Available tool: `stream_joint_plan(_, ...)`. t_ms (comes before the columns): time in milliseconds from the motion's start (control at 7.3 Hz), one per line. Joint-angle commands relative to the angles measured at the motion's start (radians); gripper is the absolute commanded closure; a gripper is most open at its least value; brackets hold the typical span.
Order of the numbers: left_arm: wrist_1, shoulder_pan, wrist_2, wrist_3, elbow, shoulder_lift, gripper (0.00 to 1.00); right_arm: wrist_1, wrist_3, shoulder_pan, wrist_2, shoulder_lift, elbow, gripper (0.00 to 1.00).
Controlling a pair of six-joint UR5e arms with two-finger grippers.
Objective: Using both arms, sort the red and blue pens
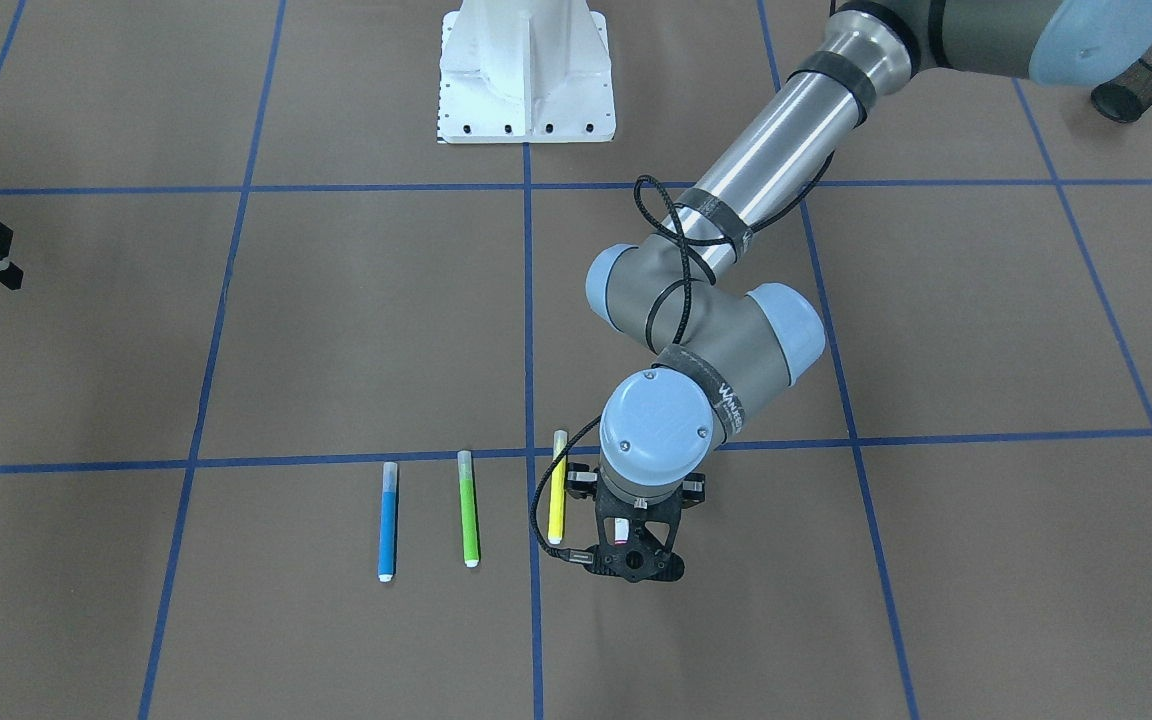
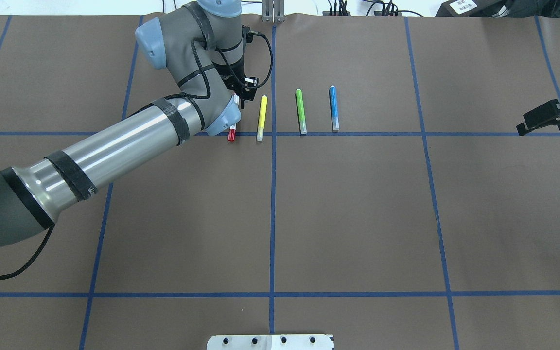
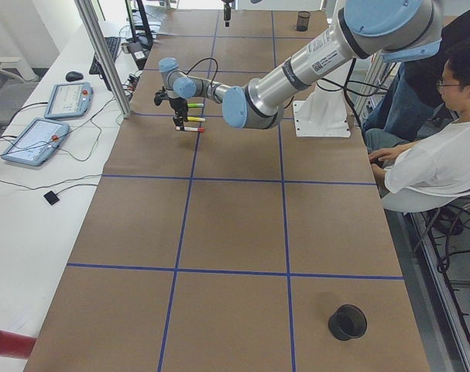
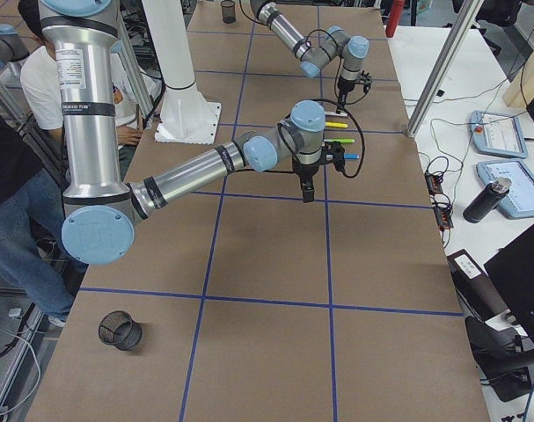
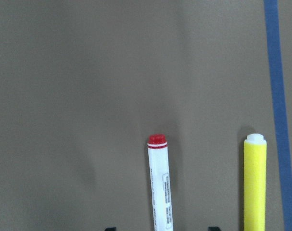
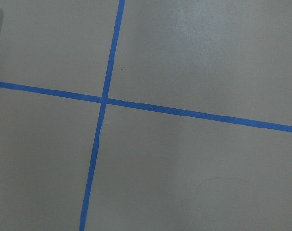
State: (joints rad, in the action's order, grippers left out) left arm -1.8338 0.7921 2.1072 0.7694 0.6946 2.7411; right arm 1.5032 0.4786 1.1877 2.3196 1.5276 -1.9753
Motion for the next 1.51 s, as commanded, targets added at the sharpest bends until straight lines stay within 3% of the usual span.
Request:
stream_joint_plan(0,-0.045,-0.004,-0.027,0.004,-0.032,0.005,0.38,-0.009,0.008,-0.002,0.0,0.002,-0.001,0.0)
stream_joint_plan(685,-0.047,-0.022,-0.047,0.021,-0.041,0.009,0.51,-0.009,0.008,-0.002,-0.002,0.005,-0.001,0.0)
stream_joint_plan(959,-0.045,-0.024,-0.047,0.042,-0.043,0.015,0.76,-0.009,0.008,-0.002,0.0,0.008,-0.001,0.0)
stream_joint_plan(1369,-0.041,-0.028,-0.056,0.062,-0.043,0.015,0.83,-0.009,0.008,0.0,0.001,0.011,-0.004,0.0)
